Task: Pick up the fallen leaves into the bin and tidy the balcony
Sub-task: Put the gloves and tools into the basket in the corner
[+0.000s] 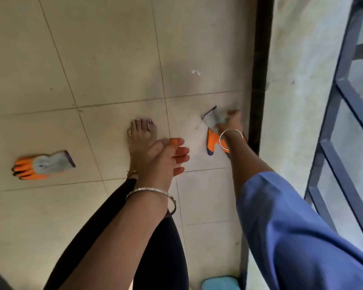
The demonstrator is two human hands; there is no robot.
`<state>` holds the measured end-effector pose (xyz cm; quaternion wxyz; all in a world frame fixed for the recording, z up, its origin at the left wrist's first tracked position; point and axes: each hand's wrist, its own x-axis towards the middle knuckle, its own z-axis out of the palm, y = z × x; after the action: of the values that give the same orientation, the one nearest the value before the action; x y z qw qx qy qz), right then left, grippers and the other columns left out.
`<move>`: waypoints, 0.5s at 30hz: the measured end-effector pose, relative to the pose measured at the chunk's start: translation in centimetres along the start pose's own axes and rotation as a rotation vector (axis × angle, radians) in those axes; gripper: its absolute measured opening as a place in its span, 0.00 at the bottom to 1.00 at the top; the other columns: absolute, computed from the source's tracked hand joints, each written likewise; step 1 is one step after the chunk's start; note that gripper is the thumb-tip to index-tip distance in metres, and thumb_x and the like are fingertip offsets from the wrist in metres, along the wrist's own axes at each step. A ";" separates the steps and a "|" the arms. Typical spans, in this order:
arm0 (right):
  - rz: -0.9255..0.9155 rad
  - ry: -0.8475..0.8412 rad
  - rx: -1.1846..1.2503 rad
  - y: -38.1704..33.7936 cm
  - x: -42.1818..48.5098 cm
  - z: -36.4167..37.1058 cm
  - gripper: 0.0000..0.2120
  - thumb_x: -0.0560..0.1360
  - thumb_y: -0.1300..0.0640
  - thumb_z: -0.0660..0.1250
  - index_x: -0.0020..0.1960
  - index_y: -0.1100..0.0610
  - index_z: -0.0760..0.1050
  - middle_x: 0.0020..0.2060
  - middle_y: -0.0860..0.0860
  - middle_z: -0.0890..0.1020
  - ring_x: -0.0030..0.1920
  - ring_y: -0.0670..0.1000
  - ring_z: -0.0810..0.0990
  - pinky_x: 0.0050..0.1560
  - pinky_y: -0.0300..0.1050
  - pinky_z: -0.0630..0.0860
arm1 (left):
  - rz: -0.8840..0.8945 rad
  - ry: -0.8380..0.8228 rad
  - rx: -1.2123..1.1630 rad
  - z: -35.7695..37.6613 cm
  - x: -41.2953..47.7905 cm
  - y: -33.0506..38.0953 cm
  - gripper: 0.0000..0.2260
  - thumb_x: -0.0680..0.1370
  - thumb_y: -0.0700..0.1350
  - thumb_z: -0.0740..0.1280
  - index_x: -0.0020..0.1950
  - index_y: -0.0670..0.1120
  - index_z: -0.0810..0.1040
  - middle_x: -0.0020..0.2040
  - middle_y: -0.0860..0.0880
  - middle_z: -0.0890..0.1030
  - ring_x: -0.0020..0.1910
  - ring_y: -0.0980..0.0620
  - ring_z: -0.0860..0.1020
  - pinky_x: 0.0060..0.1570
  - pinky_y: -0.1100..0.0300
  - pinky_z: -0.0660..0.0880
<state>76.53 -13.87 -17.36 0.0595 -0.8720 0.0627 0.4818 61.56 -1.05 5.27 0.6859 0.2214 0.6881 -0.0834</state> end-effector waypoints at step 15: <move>-0.380 0.010 0.407 -6.2 -16.5 -3.3 0.08 0.74 0.62 0.72 0.42 0.56 0.73 0.39 0.54 0.83 0.40 0.54 0.85 0.41 0.54 0.83 | -0.162 0.055 -0.333 -6.9 -3.4 0.2 0.13 0.83 0.51 0.58 0.48 0.46 0.77 0.48 0.48 0.82 0.43 0.54 0.80 0.54 0.57 0.76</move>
<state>71.59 -7.45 -1.32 0.3223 -0.8406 -0.0060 0.4353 55.27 1.41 8.94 0.6850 0.0508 0.7266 -0.0173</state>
